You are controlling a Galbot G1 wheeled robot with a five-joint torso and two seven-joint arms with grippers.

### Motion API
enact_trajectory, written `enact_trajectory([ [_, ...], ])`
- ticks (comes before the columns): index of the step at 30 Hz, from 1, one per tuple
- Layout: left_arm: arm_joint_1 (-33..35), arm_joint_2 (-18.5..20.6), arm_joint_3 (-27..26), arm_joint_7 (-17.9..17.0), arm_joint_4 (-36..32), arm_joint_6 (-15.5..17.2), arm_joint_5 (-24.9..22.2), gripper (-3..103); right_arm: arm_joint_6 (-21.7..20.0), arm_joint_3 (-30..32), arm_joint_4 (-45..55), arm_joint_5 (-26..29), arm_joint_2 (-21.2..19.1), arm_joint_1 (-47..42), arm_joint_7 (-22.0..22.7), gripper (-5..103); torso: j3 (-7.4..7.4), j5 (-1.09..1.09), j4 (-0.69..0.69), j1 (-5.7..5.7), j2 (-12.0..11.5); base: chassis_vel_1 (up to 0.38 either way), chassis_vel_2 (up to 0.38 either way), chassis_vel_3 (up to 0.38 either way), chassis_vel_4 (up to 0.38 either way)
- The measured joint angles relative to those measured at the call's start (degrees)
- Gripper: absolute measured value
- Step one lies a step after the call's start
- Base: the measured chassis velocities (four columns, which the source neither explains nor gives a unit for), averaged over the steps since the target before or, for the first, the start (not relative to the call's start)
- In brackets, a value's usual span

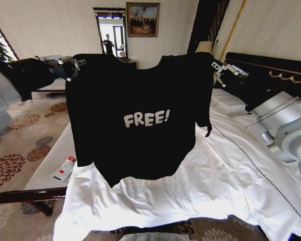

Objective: Fold the clothes on the bed.

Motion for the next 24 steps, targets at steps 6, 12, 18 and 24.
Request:
enact_trajectory([
  [6, 15.54, -15.97, -2.85, -10.48, 0.71, 1.27, 15.45, 1, -2.23, -5.96, -3.85, -8.2, 8.62, -6.43, 0.69, 1, 0.02, -0.01, -0.07, 0.01, -0.02, 0.0, 0.0, 0.0, 0.0],
  [12, 27.97, -29.14, 3.0, -11.51, 5.79, 1.38, 32.36, 1, -0.63, -14.21, -13.36, -18.52, 15.13, -6.81, -3.03, 1, 0.03, 0.0, 0.03, 0.04, -0.04, 0.0, 0.0, 0.0, 0.0],
  [18, 27.43, -39.72, 12.99, -9.94, 17.9, 1.3, 42.82, 1, 2.79, -22.83, -25.8, -28.1, 18.42, -4.07, -6.55, 1, 0.02, -0.01, 0.0, 0.02, -0.03, 0.0, 0.0, 0.0, 0.0],
  [24, 26.12, -46.15, 17.68, -6.88, 28.07, 1.38, 48.62, 1, 6.2, -30.07, -36.39, -35.9, 21.8, -2.74, -9.23, 1, 0.03, 0.02, -0.03, 0.04, -0.04, 0.0, 0.0, 0.0, 0.0],
])
